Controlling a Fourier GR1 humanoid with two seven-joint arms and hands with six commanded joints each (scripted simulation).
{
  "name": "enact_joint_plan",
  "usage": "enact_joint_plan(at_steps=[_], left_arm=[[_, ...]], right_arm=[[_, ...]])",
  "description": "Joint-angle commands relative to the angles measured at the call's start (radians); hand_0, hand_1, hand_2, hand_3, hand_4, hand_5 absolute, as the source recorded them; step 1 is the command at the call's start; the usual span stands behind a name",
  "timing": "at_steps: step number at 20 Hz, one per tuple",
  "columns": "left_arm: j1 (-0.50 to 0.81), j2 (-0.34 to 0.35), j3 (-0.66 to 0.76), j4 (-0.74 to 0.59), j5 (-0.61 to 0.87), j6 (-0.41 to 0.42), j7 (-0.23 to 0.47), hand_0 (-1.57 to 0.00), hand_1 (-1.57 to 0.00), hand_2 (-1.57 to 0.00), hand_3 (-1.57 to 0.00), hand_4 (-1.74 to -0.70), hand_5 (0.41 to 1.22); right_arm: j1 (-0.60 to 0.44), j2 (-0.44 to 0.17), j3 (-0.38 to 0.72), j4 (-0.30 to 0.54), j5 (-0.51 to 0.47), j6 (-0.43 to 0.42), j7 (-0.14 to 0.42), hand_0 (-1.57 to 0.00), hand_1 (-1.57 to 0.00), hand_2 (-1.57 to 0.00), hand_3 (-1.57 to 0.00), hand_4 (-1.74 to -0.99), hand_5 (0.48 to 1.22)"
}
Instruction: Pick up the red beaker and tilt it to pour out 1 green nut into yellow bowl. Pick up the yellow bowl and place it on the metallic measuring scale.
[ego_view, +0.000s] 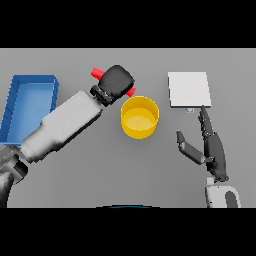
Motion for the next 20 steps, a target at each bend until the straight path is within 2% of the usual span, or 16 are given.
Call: enact_joint_plan(at_steps=[1, 4, 5, 7, 10, 12, 14, 18, 20], left_arm=[[-0.011, -0.005, -0.031, 0.014, -0.023, 0.001, -0.014, -1.57, -1.57, -1.57, -1.45, -1.72, 1.218], [-0.06, -0.006, -0.112, 0.049, -0.076, -0.039, -0.037, -1.57, -1.57, -1.57, -1.51, -1.73, 1.22], [-0.069, -0.012, -0.136, 0.049, -0.089, -0.053, -0.033, -1.57, -1.57, -1.57, -1.52, -1.73, 1.22], [-0.099, -0.009, -0.179, 0.062, -0.114, -0.073, -0.047, -1.57, -1.57, -1.57, -1.54, -1.74, 1.22], [-0.137, -0.013, -0.24, 0.08, -0.148, -0.076, -0.073, -1.57, -1.57, -1.57, -1.55, -1.74, 1.221], [-0.163, -0.016, -0.266, 0.106, -0.164, -0.06, -0.088, -1.57, -1.57, -1.57, -1.56, -1.74, 1.221], [-0.198, -0.035, -0.304, 0.14, -0.186, -0.079, -0.102, -1.57, -1.57, -1.57, -1.56, -1.74, 1.221], [-0.247, -0.044, -0.378, 0.172, -0.22, -0.097, -0.149, -1.57, -1.57, -1.57, -1.57, -1.74, 1.221], [-0.265, -0.054, -0.414, 0.19, -0.24, -0.084, -0.162, -1.57, -1.57, -1.57, -1.57, -1.73, 1.221]], right_arm=[[0.003, -0.004, -0.004, -0.008, -0.006, 0.003, -0.008, 0.0, 0.0, 0.0, 0.0, -1.294, 0.653], [0.004, 0.0, -0.003, -0.011, -0.008, 0.0, 0.001, 0.0, 0.0, 0.0, 0.0, -1.291, 0.64], [-0.006, -0.005, -0.01, -0.003, -0.005, -0.004, 0.022, 0.0, 0.0, 0.0, 0.0, -1.291, 0.634], [0.0, 0.002, 0.001, -0.015, 0.011, -0.014, 0.008, 0.0, 0.0, 0.0, 0.0, -1.291, 0.631], [-0.01, 0.001, -0.004, 0.011, 0.024, -0.026, 0.023, 0.0, 0.0, 0.0, 0.0, -1.278, 0.609], [-0.002, 0.006, 0.002, 0.012, 0.037, -0.034, 0.002, 0.0, 0.0, 0.0, 0.0, -1.276, 0.593], [-0.001, 0.004, 0.007, -0.006, 0.042, -0.034, 0.016, 0.0, 0.0, 0.0, 0.0, -1.26, 0.586], [-0.018, 0.003, 0.0, 0.014, 0.058, -0.053, 0.033, 0.0, 0.0, 0.0, 0.0, -1.216, 0.585], [-0.007, -0.008, 0.003, 0.004, 0.058, -0.043, 0.008, 0.0, 0.0, 0.0, 0.0, -1.204, 0.591]])
